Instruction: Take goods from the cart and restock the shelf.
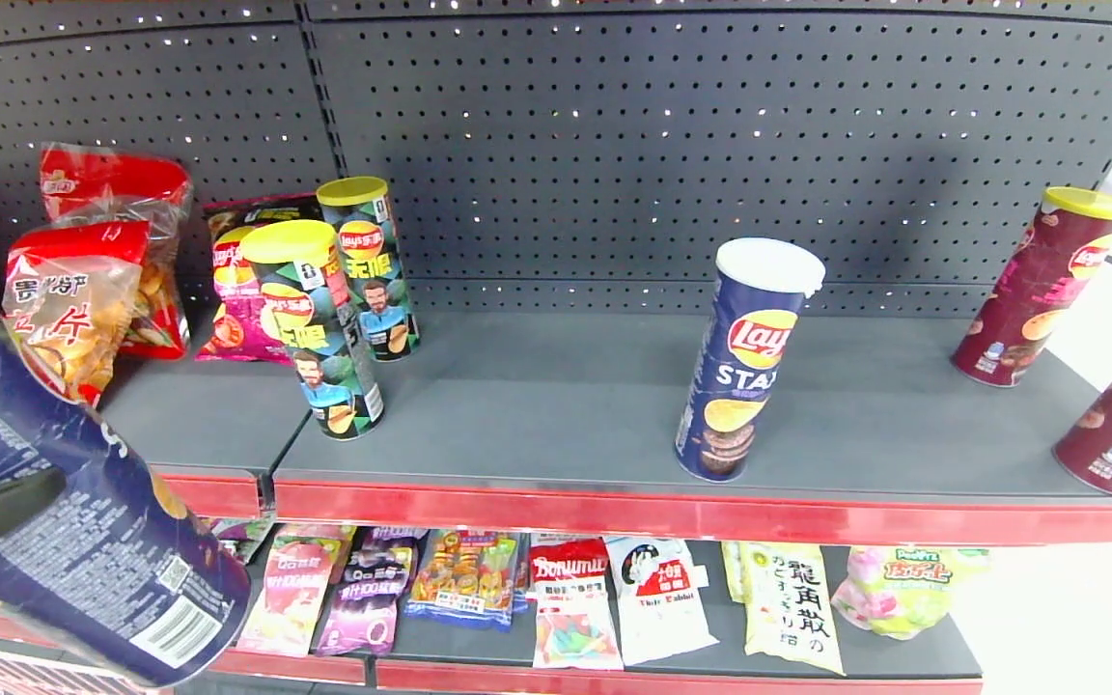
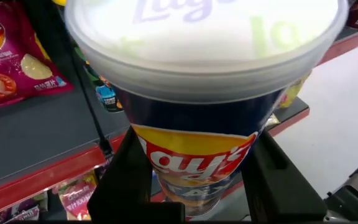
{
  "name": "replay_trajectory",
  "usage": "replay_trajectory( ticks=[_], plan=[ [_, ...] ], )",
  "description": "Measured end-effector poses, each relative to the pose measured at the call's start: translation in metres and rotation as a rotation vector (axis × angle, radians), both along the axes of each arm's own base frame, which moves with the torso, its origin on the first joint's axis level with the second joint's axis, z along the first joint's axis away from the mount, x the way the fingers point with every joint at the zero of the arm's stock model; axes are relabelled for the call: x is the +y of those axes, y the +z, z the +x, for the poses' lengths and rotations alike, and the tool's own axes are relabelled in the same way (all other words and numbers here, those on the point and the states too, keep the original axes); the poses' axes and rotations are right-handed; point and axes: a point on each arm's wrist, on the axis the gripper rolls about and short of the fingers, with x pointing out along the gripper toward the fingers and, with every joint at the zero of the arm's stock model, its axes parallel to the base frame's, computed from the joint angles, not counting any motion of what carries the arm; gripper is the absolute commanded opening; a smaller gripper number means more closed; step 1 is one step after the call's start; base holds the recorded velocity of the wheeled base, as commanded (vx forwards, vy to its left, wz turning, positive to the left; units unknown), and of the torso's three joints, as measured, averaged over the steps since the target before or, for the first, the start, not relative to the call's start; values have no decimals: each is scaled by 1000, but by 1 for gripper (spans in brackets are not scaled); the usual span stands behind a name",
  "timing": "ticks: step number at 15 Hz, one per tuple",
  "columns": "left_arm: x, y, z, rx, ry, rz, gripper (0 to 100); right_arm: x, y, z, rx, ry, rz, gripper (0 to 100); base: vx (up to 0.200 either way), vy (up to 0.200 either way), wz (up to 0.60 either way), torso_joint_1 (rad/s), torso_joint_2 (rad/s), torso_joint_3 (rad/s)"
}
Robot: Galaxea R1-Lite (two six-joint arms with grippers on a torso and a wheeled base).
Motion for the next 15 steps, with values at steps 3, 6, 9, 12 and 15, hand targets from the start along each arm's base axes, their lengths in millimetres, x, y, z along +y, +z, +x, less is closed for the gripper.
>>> replay_trajectory(
  ticks=[3,6,9,12,15],
  plan=[
    [0,6,1,-16,-1,-1,0,0,0,0,0,0,0,100,0,0,-600,5,2,5],
    [0,9,4,-12,2,-1,0,0,0,0,0,3,0,100,0,0,-200,4,1,-1],
    [0,8,7,-4,5,-1,0,0,0,0,2,4,3,100,0,0,0,0,0,0],
    [-1,7,14,16,2,0,0,-1,0,0,-12,78,8,100,0,0,0,0,0,0],
    [-2,13,37,-7,-14,-2,0,-2,0,0,-38,134,7,100,0,0,0,0,0,0]
  ],
)
